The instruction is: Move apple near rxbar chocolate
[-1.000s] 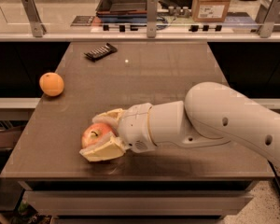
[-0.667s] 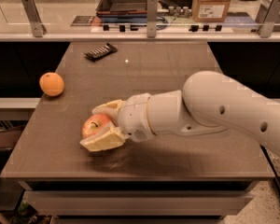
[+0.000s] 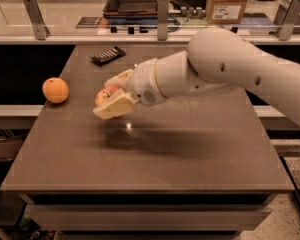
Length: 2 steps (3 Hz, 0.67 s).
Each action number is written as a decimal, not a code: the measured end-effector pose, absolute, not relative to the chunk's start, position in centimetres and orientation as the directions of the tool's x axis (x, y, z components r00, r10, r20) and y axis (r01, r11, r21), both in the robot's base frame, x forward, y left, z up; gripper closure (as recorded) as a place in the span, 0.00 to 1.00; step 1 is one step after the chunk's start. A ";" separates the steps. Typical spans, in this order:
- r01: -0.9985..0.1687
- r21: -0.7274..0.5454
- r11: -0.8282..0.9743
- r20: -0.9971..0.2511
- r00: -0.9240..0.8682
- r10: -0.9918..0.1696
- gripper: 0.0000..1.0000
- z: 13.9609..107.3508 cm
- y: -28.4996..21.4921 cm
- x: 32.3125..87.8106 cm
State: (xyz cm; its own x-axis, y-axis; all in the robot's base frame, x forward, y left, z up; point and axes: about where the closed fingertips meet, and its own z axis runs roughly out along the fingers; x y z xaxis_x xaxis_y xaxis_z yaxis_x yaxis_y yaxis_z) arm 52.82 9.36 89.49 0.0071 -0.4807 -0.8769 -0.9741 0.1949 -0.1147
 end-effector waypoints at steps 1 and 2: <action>-0.957 -0.107 0.268 -0.895 -0.025 -0.445 1.00 90.7 8.5 57.6; -0.928 -0.106 0.359 -0.927 -0.039 -0.373 1.00 91.7 7.4 62.5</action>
Offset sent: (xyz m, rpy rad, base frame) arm 0.1586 -0.0426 0.0343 0.2114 -0.0573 -0.2767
